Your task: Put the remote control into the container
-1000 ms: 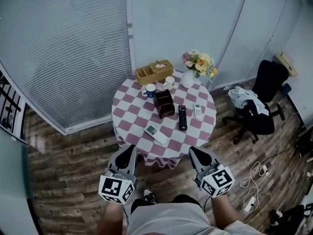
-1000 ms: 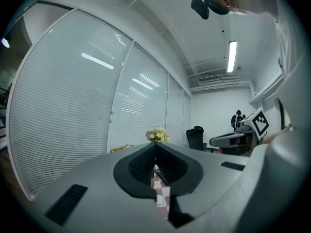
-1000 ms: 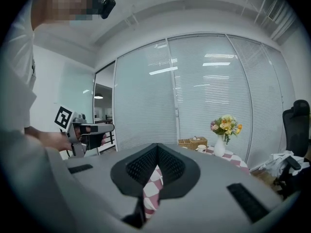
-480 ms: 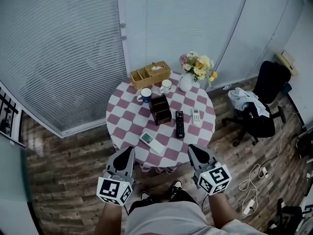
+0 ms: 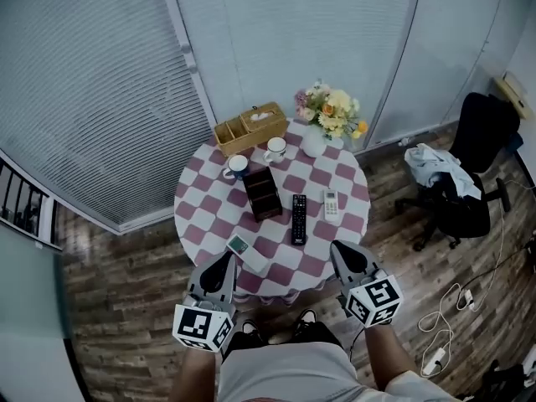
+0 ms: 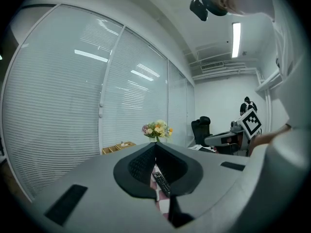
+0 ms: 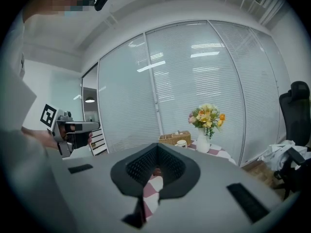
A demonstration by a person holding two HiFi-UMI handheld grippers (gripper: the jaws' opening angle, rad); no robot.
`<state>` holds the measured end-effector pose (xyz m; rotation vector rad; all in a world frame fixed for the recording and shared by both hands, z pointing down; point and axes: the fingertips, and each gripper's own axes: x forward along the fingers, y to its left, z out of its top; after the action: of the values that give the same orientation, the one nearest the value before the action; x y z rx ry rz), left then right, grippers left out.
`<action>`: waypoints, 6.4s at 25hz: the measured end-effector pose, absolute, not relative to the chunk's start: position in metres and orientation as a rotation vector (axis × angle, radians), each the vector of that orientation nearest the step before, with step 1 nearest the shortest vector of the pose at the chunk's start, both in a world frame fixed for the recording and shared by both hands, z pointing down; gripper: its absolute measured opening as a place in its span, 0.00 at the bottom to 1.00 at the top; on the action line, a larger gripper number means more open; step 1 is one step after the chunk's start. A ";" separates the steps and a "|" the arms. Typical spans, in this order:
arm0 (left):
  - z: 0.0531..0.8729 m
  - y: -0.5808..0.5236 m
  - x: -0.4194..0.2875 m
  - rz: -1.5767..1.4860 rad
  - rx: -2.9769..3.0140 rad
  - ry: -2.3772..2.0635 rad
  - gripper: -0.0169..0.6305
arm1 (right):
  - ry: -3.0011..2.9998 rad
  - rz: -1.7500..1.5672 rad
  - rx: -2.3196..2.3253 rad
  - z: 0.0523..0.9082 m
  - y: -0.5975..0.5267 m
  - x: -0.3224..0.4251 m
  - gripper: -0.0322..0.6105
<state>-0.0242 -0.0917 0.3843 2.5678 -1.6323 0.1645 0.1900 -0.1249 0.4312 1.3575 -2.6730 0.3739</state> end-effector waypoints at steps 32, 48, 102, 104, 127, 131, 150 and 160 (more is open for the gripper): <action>0.471 -0.056 -0.212 0.160 2.240 -1.788 0.04 | -2.007 0.486 0.590 0.674 -0.163 -0.063 0.50; 0.482 -0.057 -0.240 0.119 2.202 -1.771 0.04 | -1.803 0.464 0.572 0.743 -0.188 -0.087 0.51; 0.484 -0.137 -0.179 0.101 2.261 -1.563 0.04 | -2.423 0.284 1.491 0.554 -0.426 -0.009 0.47; 0.484 -0.138 -0.175 0.103 2.266 -1.555 0.04 | -2.370 0.252 1.444 0.566 -0.419 -0.009 0.47; 0.458 -0.121 -0.153 0.078 2.335 -1.562 0.04 | -2.431 0.215 1.421 0.514 -0.362 0.018 0.47; 0.446 -0.116 -0.136 0.066 2.374 -1.545 0.04 | -2.538 0.231 1.420 0.484 -0.317 0.041 0.44; 0.377 -0.107 -0.057 0.054 2.623 -1.448 0.04 | -2.773 0.218 1.447 0.391 -0.130 0.128 0.07; 0.374 -0.098 -0.041 0.075 2.658 -1.426 0.04 | -2.726 0.213 1.465 0.393 -0.119 0.136 0.07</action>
<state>-0.0409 -0.0981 0.3741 2.6585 -1.4261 0.0750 0.1361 -0.1194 0.3926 1.4647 -2.7259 0.2128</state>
